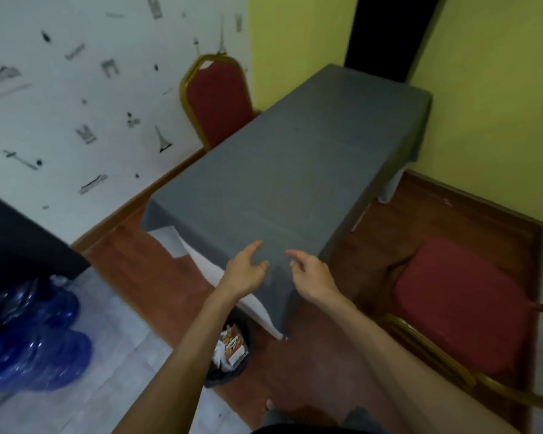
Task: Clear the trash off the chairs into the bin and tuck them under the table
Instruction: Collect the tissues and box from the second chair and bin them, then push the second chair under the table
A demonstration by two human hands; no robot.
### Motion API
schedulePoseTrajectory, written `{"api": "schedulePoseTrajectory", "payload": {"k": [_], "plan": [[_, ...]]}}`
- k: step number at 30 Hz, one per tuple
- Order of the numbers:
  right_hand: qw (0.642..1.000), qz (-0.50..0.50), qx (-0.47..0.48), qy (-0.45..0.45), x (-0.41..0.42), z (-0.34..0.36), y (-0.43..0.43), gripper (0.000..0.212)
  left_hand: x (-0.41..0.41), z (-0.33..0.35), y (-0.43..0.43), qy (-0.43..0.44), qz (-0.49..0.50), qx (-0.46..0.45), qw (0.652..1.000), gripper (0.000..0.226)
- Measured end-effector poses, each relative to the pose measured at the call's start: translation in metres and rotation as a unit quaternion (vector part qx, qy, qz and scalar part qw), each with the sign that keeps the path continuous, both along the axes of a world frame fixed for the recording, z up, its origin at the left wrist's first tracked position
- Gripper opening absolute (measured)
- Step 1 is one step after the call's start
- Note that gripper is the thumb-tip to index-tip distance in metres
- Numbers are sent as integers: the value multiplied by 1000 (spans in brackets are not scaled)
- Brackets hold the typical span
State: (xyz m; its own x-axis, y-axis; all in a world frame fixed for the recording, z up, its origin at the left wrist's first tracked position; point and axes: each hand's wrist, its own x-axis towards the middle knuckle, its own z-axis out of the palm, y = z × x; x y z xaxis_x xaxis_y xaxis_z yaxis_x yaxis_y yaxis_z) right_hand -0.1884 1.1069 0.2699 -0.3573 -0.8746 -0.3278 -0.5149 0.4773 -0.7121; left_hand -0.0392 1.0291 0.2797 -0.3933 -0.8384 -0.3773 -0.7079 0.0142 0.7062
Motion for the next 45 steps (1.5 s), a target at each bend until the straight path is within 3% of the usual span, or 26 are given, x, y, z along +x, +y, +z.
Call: {"api": "schedulePoseTrajectory", "payload": {"k": [10, 17, 27, 38, 45], "plan": [[982, -186, -32, 9, -171, 24, 112, 40, -196, 35, 69, -13, -197, -26, 980, 61], [959, -279, -32, 35, -288, 38, 241, 42, -339, 43, 176, 25, -300, 1, 954, 56], [886, -458, -56, 36, -408, 62, 415, 40, -490, 44, 320, 37, -437, 24, 898, 48], [833, -540, -99, 62, -504, 71, 483, 38, -601, 19, 391, 26, -514, 55, 855, 46], [777, -611, -93, 118, -560, 78, 508, 34, -670, 8, 432, 37, -566, 55, 822, 39]]}}
